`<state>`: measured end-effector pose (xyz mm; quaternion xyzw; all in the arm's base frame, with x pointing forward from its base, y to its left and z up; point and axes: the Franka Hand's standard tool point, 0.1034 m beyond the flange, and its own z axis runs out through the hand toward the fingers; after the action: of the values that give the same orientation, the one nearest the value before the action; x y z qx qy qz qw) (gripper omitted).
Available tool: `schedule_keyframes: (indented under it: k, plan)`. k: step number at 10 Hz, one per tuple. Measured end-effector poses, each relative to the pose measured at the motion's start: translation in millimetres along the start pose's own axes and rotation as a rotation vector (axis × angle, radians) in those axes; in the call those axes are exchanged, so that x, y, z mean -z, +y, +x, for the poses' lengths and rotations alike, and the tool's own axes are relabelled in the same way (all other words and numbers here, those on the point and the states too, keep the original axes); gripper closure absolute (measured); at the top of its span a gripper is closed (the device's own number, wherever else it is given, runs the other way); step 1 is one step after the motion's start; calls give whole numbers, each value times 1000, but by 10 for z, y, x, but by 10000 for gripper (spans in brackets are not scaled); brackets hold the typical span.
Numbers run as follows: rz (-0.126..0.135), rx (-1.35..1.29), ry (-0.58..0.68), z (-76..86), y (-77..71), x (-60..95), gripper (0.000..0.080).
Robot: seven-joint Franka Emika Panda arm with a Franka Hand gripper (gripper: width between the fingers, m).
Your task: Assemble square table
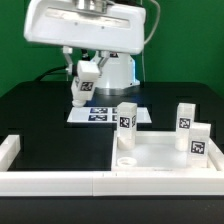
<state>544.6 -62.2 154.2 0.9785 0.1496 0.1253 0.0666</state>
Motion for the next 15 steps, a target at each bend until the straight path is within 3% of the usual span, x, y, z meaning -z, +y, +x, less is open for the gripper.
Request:
schedule_keyframes:
  k: [1,2,3,4,5,6,8,9,10,11,12,15]
  plan:
    - [-13,-11,27,108,-106,-33,509]
    - [-48,-7,93,271,-161,-42,509]
    - [-45,-24,129,478,-253,17,509]
    - [-61,-7,176,617,-214,130,509]
    - [-107,1,224,553,-118,133,509]
    - [-95,-8,200,488,-146,77,509]
    - [-97,-11,193,450,-118,58,509]
    - [-85,-8,157,286,-29,6,509]
    - [-59,-26,129,223,1,-45,509]
    - [7,-38,85,264,-54,-73,509]
    - [44,-63,89,448,-141,-50,509]
    - [73,-191,145,1017,-558,-125,509]
